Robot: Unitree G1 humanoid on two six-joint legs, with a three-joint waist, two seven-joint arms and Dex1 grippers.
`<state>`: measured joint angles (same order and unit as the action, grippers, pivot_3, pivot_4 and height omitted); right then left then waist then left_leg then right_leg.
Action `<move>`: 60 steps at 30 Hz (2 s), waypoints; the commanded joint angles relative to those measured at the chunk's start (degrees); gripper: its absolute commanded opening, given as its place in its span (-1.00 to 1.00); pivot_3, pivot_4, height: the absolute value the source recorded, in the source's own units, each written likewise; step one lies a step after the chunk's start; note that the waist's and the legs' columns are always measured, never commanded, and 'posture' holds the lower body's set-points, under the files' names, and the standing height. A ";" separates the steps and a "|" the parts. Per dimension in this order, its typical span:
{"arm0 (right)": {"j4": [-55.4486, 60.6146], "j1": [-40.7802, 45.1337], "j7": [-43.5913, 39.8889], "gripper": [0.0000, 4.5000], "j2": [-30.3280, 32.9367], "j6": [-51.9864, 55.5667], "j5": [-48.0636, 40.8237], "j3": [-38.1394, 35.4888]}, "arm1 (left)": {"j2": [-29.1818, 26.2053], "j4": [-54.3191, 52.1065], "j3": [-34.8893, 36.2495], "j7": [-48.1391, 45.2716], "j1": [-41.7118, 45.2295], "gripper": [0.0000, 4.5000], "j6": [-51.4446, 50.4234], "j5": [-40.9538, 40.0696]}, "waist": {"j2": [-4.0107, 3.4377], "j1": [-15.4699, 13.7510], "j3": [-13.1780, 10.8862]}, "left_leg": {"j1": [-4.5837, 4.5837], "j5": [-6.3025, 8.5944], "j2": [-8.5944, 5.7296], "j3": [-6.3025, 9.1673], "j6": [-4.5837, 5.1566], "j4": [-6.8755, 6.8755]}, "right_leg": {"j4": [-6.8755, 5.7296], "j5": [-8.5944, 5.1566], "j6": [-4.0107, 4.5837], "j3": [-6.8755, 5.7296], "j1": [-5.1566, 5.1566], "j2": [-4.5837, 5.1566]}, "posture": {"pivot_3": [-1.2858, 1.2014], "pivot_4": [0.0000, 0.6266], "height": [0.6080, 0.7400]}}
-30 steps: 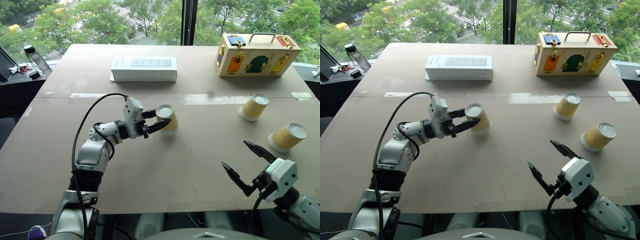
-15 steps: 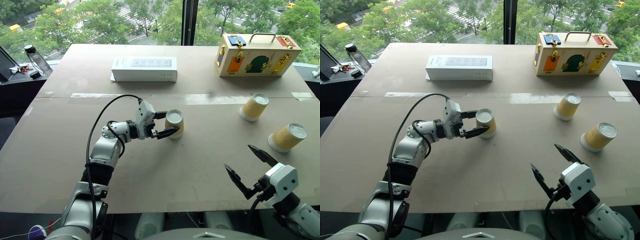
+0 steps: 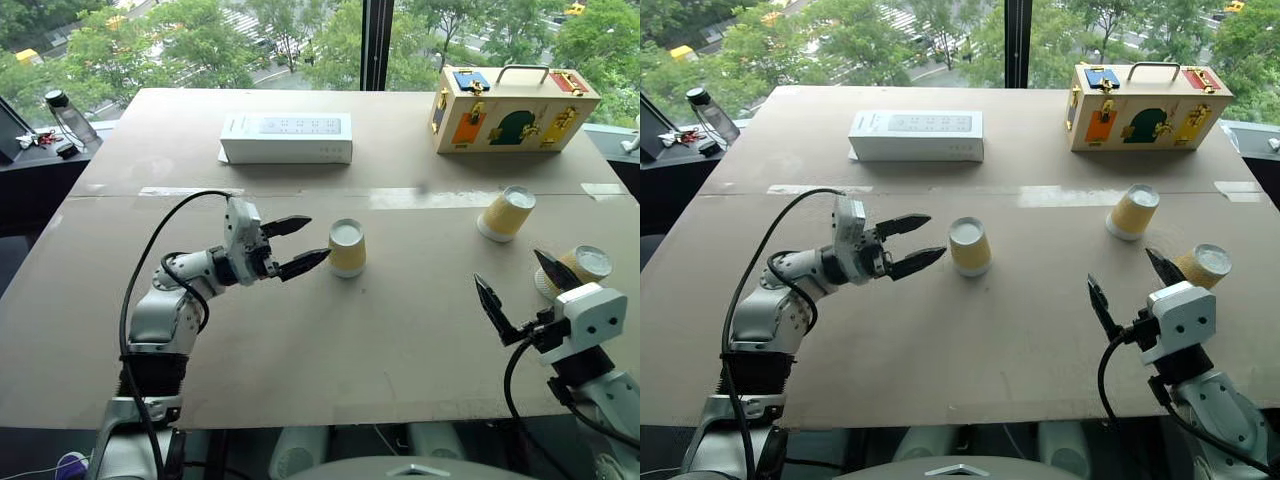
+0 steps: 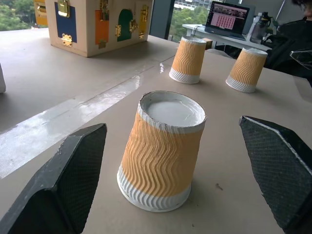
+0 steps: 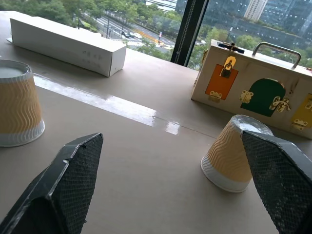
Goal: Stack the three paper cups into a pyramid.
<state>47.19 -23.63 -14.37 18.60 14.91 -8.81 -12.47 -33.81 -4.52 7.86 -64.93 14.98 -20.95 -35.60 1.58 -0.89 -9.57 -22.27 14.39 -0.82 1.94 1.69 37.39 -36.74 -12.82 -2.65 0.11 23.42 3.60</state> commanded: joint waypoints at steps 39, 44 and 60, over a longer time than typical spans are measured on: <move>-13.09 18.33 4.67 -0.05 2.99 25.91 -11.81 -19.27 | -7.05 -25.93 -1.49 -0.47 -9.38 1.00 -9.01 -14.65 | -0.32 1.15 0.09 | -0.12 0.00 0.01 -0.11 0.01 0.02 | -0.01 0.00 0.01 0.27 0.11 -0.37 | 0.03 -0.52 1.00; -2.84 13.29 -9.98 -0.05 8.87 25.85 -24.75 -18.90 | -4.38 -21.19 3.36 0.50 -13.78 1.00 -6.08 -15.33 | -0.41 1.61 0.07 | -0.10 0.00 0.02 -0.11 0.02 -0.02 | 0.00 0.05 -0.08 0.28 0.11 -0.37 | 0.03 -0.52 1.00; -17.04 36.05 -15.44 -0.05 12.08 17.85 -12.01 19.93 | -6.02 -15.90 15.63 -4.80 -26.08 1.00 -1.72 -14.57 | -0.21 0.65 0.10 | -0.46 0.00 0.07 -0.19 0.00 -0.02 | 0.20 0.16 -0.05 0.34 0.44 -0.34 | 0.03 -0.52 1.00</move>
<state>29.93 10.82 -28.74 31.01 35.68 -21.89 7.14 -39.54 -18.39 21.74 -69.26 -10.57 -24.07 -49.64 1.37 -0.24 -9.47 -22.74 14.39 -0.75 1.74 1.69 37.37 -36.51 -12.65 -2.72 0.46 23.86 3.27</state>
